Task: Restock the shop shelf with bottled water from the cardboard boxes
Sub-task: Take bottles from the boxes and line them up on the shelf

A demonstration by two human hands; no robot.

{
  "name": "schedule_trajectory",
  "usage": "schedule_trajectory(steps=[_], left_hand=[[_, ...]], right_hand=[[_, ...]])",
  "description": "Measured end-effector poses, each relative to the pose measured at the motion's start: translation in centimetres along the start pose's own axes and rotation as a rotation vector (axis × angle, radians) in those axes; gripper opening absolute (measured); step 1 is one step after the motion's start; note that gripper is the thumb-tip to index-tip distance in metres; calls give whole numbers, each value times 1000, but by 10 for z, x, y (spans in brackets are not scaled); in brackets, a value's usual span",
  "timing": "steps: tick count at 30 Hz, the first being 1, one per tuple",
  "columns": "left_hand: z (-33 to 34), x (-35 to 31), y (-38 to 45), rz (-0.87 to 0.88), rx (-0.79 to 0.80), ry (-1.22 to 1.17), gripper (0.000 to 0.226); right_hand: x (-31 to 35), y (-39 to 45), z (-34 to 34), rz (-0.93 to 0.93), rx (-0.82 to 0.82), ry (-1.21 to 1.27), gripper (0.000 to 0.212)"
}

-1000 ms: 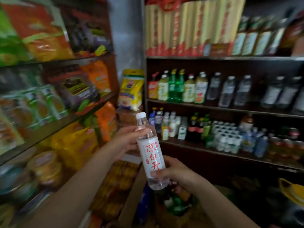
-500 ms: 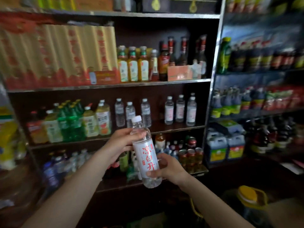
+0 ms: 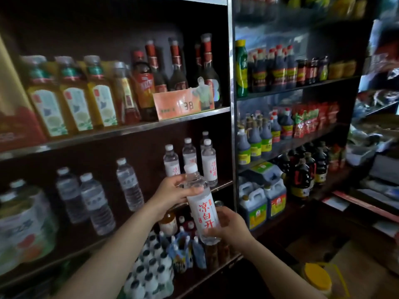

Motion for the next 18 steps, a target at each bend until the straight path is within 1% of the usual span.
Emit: schedule_trajectory(steps=[5,9,12,15,16,18], left_hand=[[-36,7,78,4,22,37,37],[-47,13,120,13,40,88,34],[-57,24,145,13,22,101,31],[-69,33,162,8,-16,85,35],[-73,36,167,1,-21,82,37],[-80,38,177,-4,-20,87,37]], right_hand=[[-4,71,-18,27,-41,-1,50],[-15,114,-25,48,-60,10,51],[-21,141,-35,70,-26,10,53],[-26,170,-60,95,28,93,49],[-27,179,-71,104,18,133,48],[-32,197,-93,102,-80,191,54]])
Point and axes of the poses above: each hand's wrist, its own y-axis towards the middle knuckle, its own z-axis out of the palm, x = y × z, the point moved 2 cm from there along y, towards the middle knuckle, and after that the axes turned 15 degrees about x, right-handed, at the moved point
